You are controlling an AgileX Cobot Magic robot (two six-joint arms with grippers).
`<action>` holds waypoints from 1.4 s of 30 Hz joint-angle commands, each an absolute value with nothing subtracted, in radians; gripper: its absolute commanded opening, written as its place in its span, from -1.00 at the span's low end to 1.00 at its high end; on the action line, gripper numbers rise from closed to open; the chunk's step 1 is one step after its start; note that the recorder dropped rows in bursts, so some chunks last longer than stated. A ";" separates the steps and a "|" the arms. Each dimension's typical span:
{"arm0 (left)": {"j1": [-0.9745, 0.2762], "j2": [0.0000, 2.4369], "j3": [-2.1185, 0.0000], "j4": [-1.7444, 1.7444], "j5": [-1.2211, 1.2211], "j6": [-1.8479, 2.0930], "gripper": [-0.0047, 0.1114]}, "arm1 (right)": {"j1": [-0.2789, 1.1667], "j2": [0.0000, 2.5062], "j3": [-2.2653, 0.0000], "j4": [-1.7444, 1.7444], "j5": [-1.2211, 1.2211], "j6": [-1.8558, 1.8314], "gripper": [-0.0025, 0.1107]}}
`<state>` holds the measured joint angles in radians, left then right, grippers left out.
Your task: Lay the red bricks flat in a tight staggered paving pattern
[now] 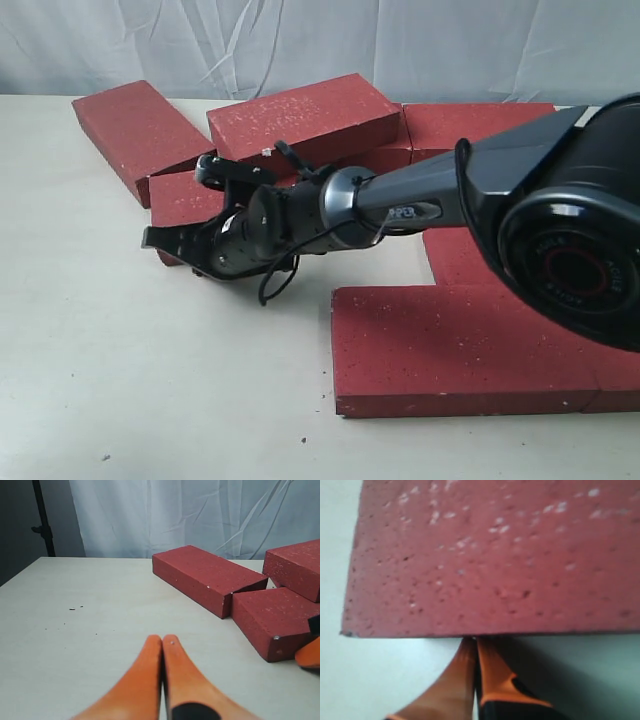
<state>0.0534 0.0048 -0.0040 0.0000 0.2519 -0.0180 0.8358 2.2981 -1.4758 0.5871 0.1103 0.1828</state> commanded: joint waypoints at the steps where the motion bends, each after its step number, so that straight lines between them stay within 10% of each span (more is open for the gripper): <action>1: 0.048 0.000 0.000 0.000 0.239 -0.019 -0.92 | 0.790 2.300 -1.481 0.597 0.103 0.181 -0.97; 42: 0.048 0.000 0.000 0.000 0.239 -0.019 -0.92 | 0.781 2.034 -1.559 0.293 0.775 0.025 -0.97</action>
